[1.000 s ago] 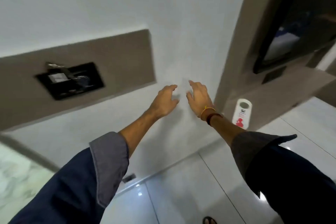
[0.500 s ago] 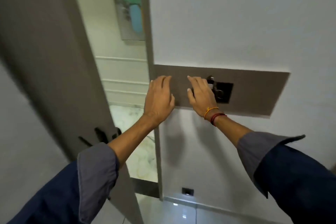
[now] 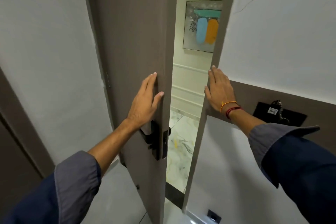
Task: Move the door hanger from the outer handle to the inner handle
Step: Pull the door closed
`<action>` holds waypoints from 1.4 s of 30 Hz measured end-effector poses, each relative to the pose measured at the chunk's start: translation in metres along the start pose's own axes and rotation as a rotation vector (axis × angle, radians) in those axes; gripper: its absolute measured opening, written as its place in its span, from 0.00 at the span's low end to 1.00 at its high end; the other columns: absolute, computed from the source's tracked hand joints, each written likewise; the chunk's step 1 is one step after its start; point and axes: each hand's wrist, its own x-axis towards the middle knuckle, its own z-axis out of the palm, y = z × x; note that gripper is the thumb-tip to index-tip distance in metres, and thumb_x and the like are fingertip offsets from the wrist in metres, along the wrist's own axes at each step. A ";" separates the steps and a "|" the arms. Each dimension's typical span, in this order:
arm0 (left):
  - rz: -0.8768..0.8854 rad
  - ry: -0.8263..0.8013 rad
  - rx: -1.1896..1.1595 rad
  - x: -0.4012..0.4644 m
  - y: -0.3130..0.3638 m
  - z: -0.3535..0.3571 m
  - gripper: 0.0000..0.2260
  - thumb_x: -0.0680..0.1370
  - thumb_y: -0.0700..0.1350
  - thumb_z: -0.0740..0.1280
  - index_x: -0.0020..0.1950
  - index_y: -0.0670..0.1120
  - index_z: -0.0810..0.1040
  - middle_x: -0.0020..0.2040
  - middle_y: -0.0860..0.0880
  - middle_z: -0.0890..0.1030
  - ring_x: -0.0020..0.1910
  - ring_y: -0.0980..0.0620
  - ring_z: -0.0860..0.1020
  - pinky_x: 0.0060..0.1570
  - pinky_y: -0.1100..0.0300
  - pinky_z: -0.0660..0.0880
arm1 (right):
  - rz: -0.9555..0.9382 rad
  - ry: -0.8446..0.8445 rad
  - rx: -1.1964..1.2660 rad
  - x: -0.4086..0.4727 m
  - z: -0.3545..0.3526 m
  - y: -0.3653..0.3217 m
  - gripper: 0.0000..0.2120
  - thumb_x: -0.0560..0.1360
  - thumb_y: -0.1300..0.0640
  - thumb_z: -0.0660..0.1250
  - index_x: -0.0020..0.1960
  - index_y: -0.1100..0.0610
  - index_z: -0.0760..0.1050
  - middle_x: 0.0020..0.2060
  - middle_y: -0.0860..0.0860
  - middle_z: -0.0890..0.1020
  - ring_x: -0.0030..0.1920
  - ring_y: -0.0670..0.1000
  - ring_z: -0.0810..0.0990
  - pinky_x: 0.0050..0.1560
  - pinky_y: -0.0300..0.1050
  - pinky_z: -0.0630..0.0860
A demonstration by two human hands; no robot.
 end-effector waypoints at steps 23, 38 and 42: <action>0.009 -0.542 0.357 -0.043 -0.104 0.123 0.36 0.84 0.63 0.51 0.84 0.44 0.47 0.85 0.45 0.48 0.84 0.46 0.54 0.82 0.44 0.52 | -0.593 0.302 -0.516 0.061 -0.009 -0.054 0.36 0.84 0.43 0.48 0.82 0.68 0.49 0.82 0.66 0.51 0.83 0.63 0.50 0.83 0.59 0.52; 0.056 -0.655 0.315 -0.002 -0.113 0.195 0.28 0.84 0.58 0.59 0.76 0.40 0.69 0.78 0.40 0.68 0.81 0.42 0.63 0.79 0.50 0.60 | -0.358 0.200 -0.800 0.083 0.033 -0.029 0.44 0.81 0.34 0.49 0.83 0.65 0.46 0.83 0.63 0.48 0.83 0.62 0.50 0.83 0.58 0.52; 0.045 -0.663 0.341 0.017 -0.106 0.216 0.27 0.84 0.58 0.58 0.75 0.39 0.70 0.79 0.41 0.67 0.80 0.42 0.63 0.79 0.50 0.60 | -0.292 0.103 -0.840 0.093 0.038 -0.019 0.46 0.80 0.32 0.54 0.83 0.64 0.46 0.83 0.61 0.49 0.84 0.61 0.50 0.83 0.56 0.52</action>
